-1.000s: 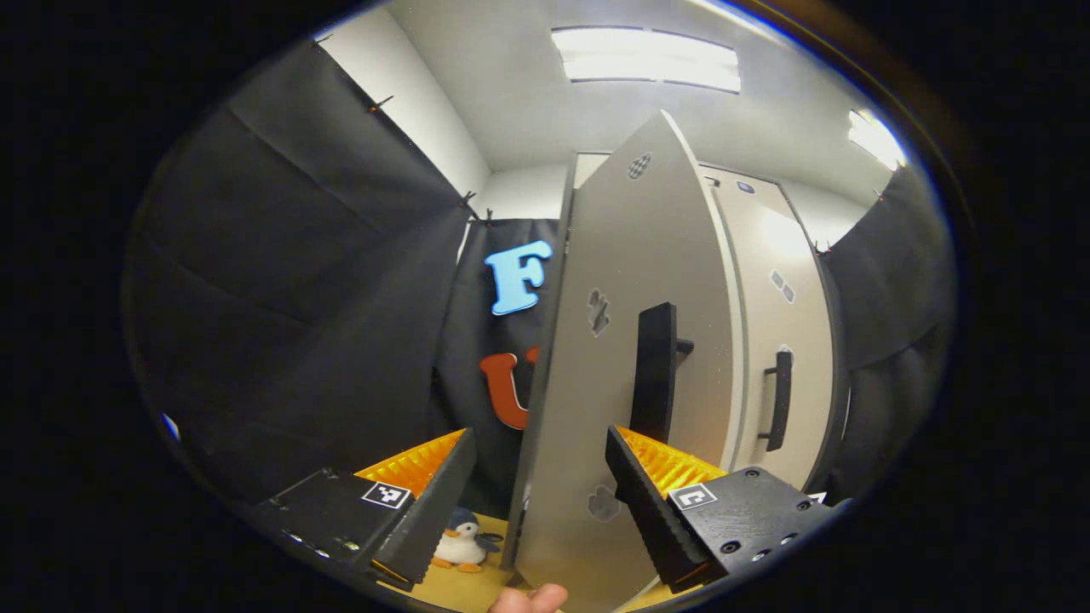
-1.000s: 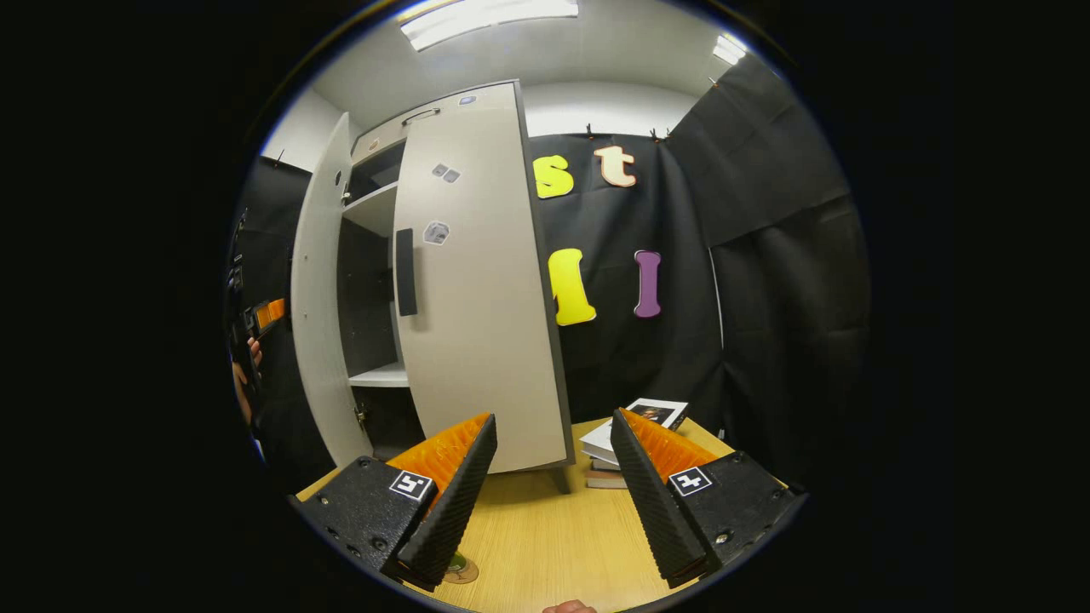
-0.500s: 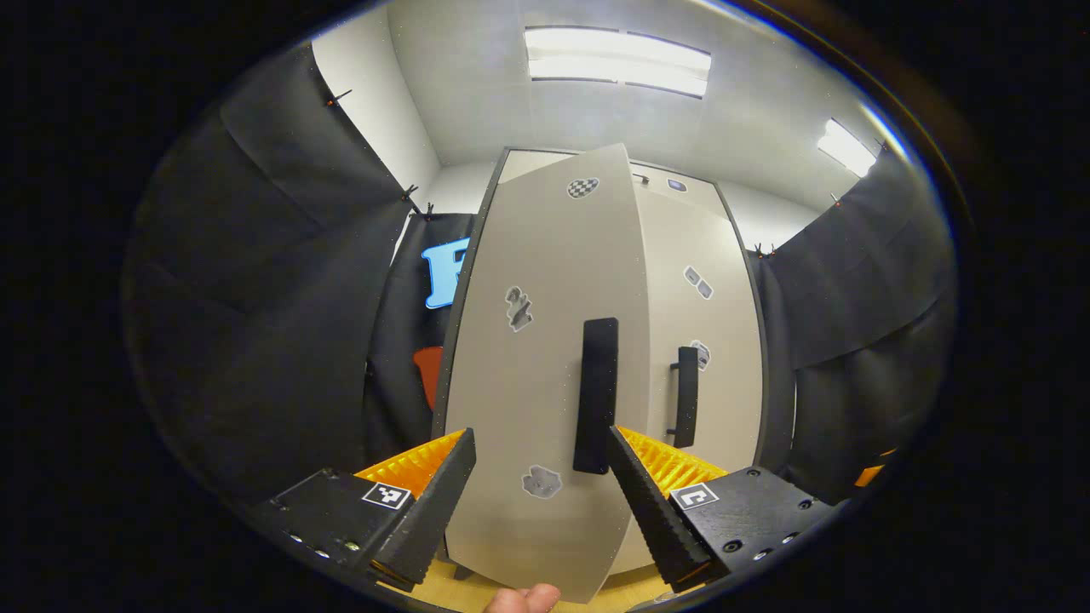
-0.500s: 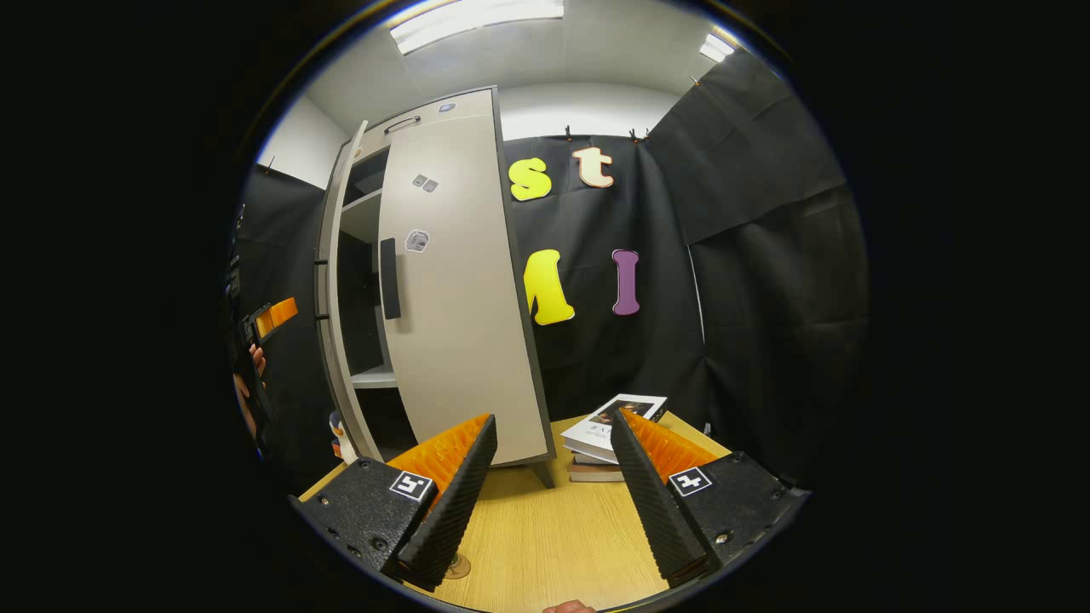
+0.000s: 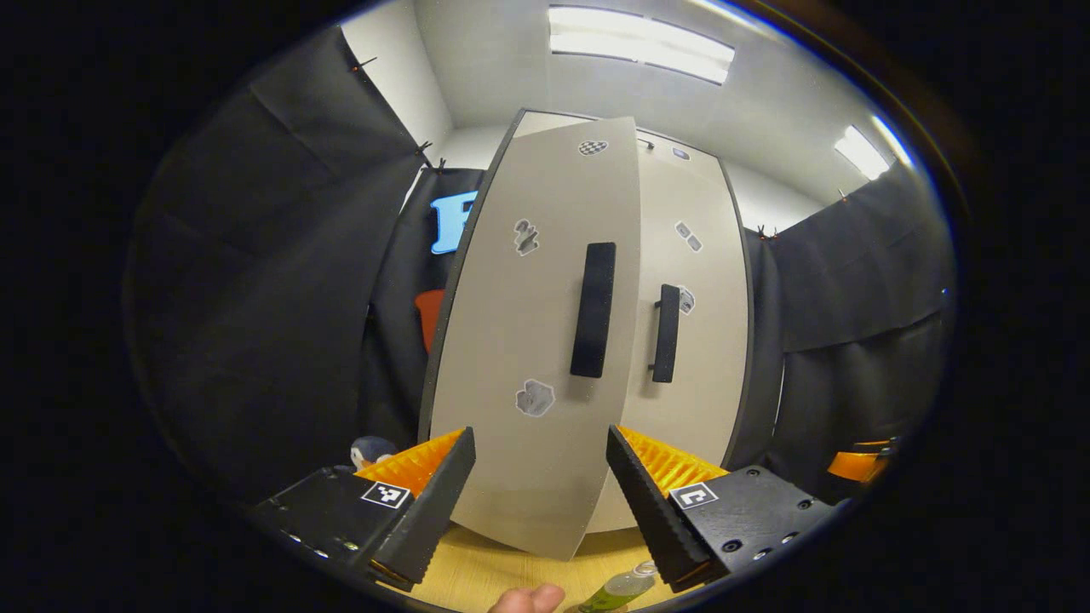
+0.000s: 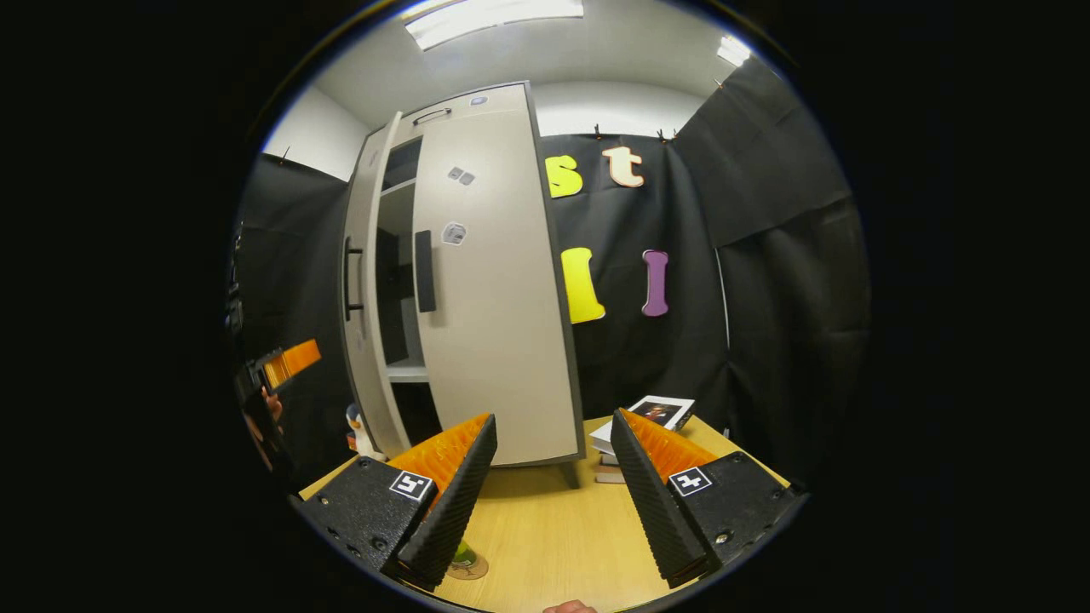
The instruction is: Grasp the bottle in the cabinet with the left hand and place it on the coaster, then close the right door with the right hand and the left door with the left hand.
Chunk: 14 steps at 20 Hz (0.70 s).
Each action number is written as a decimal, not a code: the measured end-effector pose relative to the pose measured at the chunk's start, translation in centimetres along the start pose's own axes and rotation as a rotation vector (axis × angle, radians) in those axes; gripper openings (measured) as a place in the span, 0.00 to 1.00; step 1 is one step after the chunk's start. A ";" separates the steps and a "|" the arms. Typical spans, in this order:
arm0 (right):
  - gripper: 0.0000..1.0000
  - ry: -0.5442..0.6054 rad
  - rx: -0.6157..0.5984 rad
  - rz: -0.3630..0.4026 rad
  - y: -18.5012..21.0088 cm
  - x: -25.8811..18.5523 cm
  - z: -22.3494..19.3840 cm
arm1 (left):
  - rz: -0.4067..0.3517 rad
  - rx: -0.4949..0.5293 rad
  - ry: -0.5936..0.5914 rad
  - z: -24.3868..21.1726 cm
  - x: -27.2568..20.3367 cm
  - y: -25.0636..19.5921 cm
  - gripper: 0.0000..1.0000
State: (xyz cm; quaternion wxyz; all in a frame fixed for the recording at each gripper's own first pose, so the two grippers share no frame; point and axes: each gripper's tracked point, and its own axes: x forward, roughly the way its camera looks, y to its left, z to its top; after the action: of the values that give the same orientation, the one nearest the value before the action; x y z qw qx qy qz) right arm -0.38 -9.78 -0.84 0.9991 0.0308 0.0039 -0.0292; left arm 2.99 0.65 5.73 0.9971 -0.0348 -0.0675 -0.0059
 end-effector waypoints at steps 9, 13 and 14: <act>0.83 0.045 0.016 0.088 3.0 -0.4 -1.4 | 0.048 0.084 0.066 -4.2 -5.1 0.1 0.99; 0.83 0.057 0.008 0.101 3.6 0.0 -1.3 | 0.068 0.058 0.110 -5.2 -6.2 1.0 0.95; 0.83 0.058 0.009 0.105 3.8 0.1 -1.3 | 0.080 0.063 0.113 -5.2 -6.1 1.5 0.95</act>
State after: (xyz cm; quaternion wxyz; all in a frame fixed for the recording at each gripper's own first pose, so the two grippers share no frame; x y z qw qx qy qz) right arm -0.04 -5.92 -1.93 0.9986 0.0361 0.0313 0.0240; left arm -2.38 1.79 -0.35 0.9993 -0.0059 -0.0099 0.0343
